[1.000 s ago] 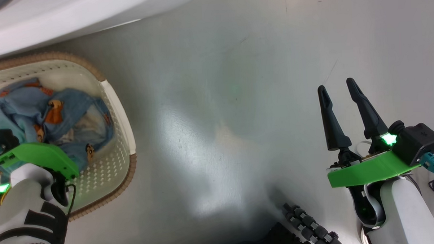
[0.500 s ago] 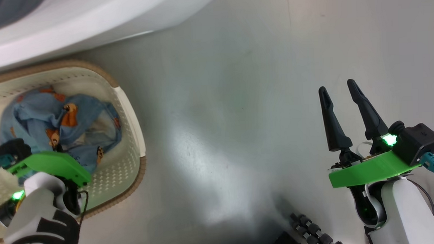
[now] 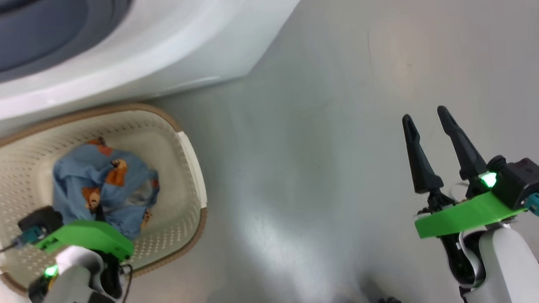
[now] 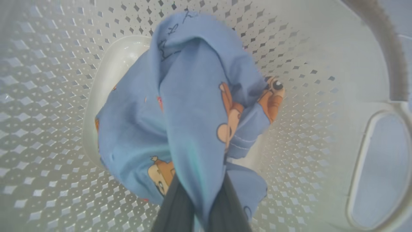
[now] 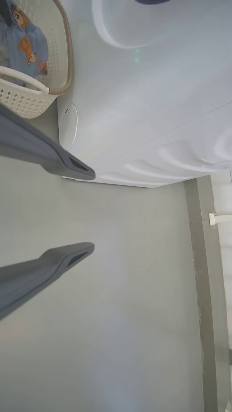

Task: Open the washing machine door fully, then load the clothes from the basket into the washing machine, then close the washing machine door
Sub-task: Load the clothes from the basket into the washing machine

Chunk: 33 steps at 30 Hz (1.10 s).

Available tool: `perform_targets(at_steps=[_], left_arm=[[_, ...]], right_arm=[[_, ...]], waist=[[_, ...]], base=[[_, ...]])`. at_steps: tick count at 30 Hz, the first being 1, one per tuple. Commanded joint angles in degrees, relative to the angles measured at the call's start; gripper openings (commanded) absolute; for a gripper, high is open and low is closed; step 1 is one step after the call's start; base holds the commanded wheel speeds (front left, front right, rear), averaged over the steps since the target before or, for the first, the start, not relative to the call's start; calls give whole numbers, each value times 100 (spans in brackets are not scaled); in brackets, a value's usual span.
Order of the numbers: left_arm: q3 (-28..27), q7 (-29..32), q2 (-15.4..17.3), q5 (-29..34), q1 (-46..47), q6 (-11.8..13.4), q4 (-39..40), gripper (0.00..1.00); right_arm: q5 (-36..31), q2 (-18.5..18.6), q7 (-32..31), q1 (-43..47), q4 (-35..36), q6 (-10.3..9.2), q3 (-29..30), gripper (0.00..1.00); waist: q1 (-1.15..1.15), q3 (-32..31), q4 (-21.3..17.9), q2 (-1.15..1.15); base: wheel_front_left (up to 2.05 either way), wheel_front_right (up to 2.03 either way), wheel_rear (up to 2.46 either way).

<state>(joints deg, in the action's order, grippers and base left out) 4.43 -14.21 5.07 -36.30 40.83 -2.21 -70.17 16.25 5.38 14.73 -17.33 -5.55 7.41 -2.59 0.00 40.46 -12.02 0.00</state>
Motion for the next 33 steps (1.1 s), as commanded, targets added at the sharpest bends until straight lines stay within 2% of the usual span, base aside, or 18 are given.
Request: perform_targets(at_steps=[1,22,33], left_arm=[[-164,-76,97,22,-354,-26,131,0],[-737,-78,-212,732,-2530,-290,2140,0],[-491,-78,-218,621,-3526,-300,3410,0]], right_arm=[[-8,48,27,329,83,8,-58,100],[-85,119,27,1278,-102,8,51,100],[-137,89,27,1754,-168,8,65,100]], waist=[[0,-465,221,0],[0,-2581,649,0],[0,-3380,772,0]], base=[[0,0,0],[0,0,0],[0,0,0]])
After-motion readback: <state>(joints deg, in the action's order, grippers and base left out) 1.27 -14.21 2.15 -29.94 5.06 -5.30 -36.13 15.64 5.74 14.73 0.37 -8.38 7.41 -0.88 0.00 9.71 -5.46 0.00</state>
